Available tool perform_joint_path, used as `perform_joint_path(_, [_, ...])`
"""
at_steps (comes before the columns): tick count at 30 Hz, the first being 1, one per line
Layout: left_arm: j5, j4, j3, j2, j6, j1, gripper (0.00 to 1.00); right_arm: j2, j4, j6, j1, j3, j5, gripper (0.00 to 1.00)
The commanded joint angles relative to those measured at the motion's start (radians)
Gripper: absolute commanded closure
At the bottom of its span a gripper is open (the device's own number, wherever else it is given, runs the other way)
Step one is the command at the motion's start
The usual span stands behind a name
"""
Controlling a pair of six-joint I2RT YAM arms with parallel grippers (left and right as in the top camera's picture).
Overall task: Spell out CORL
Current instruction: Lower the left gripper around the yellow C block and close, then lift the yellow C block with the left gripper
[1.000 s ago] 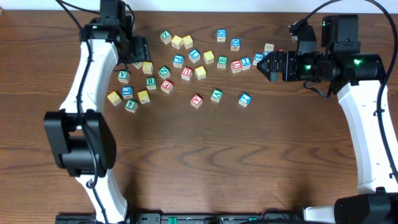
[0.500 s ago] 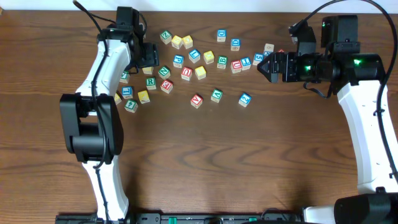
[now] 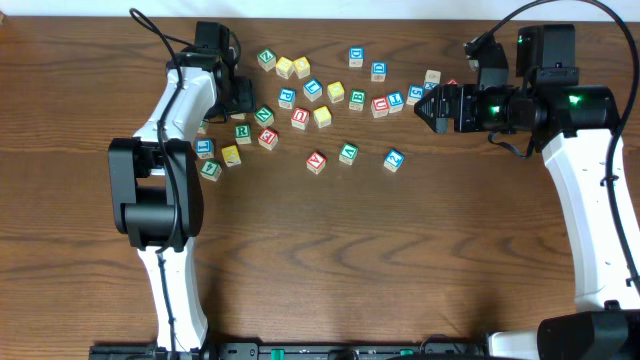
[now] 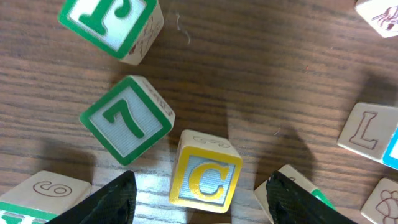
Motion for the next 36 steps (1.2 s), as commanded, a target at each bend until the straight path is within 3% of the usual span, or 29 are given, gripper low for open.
perform_joint_path(1, [-0.009,0.009,0.019,0.011,-0.011,0.002,0.36,0.001,-0.003,-0.015,0.006,0.025,-0.002,0.05])
perform_joint_path(20, [-0.009,0.045,-0.010,0.042,-0.011,-0.015,0.42,0.001,-0.027,-0.015,0.006,0.025,0.024,0.05])
perform_joint_path(36, [-0.009,0.042,-0.010,0.039,-0.012,-0.014,0.61,0.001,-0.024,-0.015,0.006,0.025,0.035,0.05])
